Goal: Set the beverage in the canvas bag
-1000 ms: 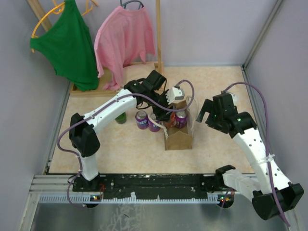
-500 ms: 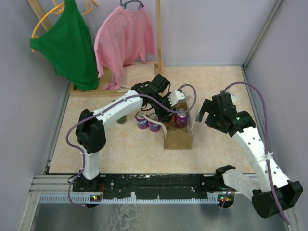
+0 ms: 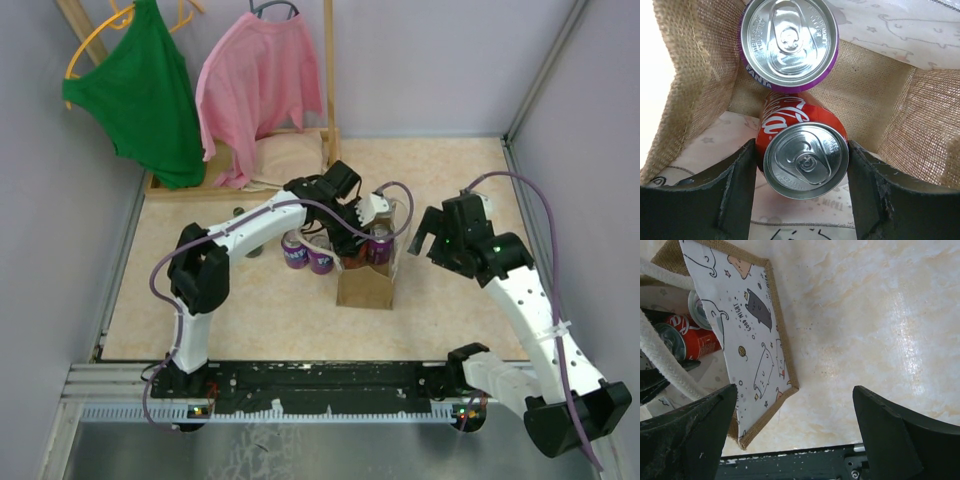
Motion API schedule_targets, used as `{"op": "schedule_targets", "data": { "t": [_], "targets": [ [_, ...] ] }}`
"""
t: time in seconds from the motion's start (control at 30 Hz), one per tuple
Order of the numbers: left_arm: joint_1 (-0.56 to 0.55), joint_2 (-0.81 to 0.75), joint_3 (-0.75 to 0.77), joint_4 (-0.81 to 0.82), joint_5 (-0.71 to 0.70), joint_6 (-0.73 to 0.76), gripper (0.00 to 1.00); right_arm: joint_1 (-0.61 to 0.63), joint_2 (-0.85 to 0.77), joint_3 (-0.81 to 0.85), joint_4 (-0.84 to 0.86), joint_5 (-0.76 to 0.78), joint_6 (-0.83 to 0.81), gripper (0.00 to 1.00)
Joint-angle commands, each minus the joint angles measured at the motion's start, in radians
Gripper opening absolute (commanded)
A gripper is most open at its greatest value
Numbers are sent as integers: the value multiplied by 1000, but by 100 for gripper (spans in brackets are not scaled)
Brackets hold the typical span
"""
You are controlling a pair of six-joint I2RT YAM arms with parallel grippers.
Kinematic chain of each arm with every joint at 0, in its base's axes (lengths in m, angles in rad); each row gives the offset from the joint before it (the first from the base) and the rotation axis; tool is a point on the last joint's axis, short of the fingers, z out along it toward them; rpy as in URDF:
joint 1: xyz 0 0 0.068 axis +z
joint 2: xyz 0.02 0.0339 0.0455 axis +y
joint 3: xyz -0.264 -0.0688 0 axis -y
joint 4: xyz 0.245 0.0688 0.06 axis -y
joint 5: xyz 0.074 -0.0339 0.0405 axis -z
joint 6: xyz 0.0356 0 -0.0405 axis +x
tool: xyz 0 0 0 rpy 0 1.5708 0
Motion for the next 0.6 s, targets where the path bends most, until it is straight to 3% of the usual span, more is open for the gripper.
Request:
{"op": "schedule_targets", "data": {
  "t": [0.0, 0.23, 0.43, 0.57],
  "targets": [
    [-7, 14, 3, 60, -5, 13, 0, -10, -25, -1, 11, 11, 6, 99],
    [-10, 30, 3, 59, -20, -1, 2, -10, -28, -6, 10, 11, 6, 99],
    [-10, 7, 8, 50, -48, -20, 56, -10, -30, -12, 14, 5, 9, 99],
    [-12, -23, 6, 64, -65, -35, 77, -10, -26, -15, 23, -4, 9, 99]
  ]
}}
